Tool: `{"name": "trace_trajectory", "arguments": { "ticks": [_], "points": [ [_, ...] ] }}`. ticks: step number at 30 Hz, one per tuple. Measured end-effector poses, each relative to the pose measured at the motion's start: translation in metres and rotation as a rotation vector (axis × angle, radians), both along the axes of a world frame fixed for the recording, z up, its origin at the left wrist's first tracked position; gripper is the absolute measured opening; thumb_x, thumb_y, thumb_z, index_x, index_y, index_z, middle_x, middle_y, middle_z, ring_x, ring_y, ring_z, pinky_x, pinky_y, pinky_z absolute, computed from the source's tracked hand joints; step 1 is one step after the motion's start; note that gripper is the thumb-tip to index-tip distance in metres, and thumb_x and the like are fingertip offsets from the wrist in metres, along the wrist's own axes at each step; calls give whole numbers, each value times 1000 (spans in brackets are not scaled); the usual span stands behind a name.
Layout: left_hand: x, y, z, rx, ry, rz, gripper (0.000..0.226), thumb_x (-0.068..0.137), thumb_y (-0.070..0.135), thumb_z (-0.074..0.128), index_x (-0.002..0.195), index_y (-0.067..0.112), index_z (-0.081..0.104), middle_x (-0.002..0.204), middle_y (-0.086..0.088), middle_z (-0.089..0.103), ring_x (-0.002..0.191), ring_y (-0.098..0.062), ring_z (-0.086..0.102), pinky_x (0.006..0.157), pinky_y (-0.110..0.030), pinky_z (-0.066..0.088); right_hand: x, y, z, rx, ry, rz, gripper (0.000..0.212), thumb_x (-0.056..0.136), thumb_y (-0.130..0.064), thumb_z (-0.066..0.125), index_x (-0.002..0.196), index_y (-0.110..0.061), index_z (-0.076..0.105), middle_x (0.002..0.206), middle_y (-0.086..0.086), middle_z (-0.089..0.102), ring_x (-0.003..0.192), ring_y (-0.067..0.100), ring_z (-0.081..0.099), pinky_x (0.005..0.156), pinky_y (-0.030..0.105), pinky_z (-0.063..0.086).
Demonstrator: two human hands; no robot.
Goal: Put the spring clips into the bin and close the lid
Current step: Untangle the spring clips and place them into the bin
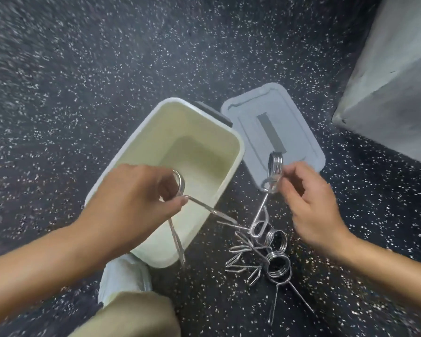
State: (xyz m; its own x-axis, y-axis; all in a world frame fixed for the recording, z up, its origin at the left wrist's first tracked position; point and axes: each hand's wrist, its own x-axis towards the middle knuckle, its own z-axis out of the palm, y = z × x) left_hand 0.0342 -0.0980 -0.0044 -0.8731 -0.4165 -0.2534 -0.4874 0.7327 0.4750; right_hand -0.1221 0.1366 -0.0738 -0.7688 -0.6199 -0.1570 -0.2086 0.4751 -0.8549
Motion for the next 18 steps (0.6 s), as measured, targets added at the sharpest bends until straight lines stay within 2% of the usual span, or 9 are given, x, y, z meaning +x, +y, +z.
{"name": "trace_trajectory", "arguments": {
  "ticks": [2,5,6,9,11,13,14,16,18],
  "points": [
    [8,-12,-1,-45,-38,49,27,79,44,75,64,26,62,60,14,63,62,-5,60,56,-29,41,-7,-10,11,-28,49,13,11,99,-17,55,98,-12,65,93,9,64,85,30,61,74,50,49],
    [19,-30,-9,-165,-93,79,29,81,50,68,66,28,56,61,11,64,65,-19,63,59,-33,49,-14,-30,28,-50,107,30,12,98,-16,57,97,-8,66,91,9,63,82,22,58,72,26,47],
    [22,-34,-14,-199,-116,87,30,82,51,66,67,28,54,62,10,63,66,-23,63,59,-34,49,-14,-37,33,-49,127,43,16,97,-20,57,96,-8,67,90,8,62,80,20,57,69,23,45],
    [24,-41,-31,-258,-205,91,26,88,44,62,70,26,53,67,4,60,71,-32,60,59,-33,40,-13,-54,47,-30,175,80,25,95,-30,54,93,-10,68,87,4,61,78,18,56,68,25,43],
    [20,-42,-45,-297,-271,43,20,90,36,60,79,20,61,76,-1,65,75,-33,60,61,-32,39,-12,-63,53,-24,189,97,16,96,-24,58,90,-13,68,85,1,61,76,14,55,67,24,42],
    [17,-44,-65,-332,-305,-20,17,89,29,60,81,14,62,75,-3,62,70,-31,53,58,-32,37,-10,-73,58,-14,221,135,11,96,-20,59,90,-15,67,85,-1,61,76,13,55,67,25,43],
    [15,-45,-75,-348,-299,-58,17,87,24,63,76,12,60,68,-3,55,65,-30,48,54,-31,34,-10,-78,58,-7,242,158,9,95,-20,60,90,-16,67,85,-1,61,76,13,55,66,25,42],
    [9,-44,-92,-376,-317,-157,32,81,14,64,60,12,41,55,-1,39,58,-29,43,47,-28,24,-9,-88,57,5,282,198,7,95,-19,61,91,-19,67,84,-2,59,74,13,54,64,24,41],
    [7,-45,-109,-367,-355,-220,40,82,8,58,61,14,24,58,0,37,64,-31,48,51,-31,27,-9,-100,53,15,322,248,5,94,-19,62,91,-19,66,82,-5,57,72,11,52,63,23,39]
  ]
}}
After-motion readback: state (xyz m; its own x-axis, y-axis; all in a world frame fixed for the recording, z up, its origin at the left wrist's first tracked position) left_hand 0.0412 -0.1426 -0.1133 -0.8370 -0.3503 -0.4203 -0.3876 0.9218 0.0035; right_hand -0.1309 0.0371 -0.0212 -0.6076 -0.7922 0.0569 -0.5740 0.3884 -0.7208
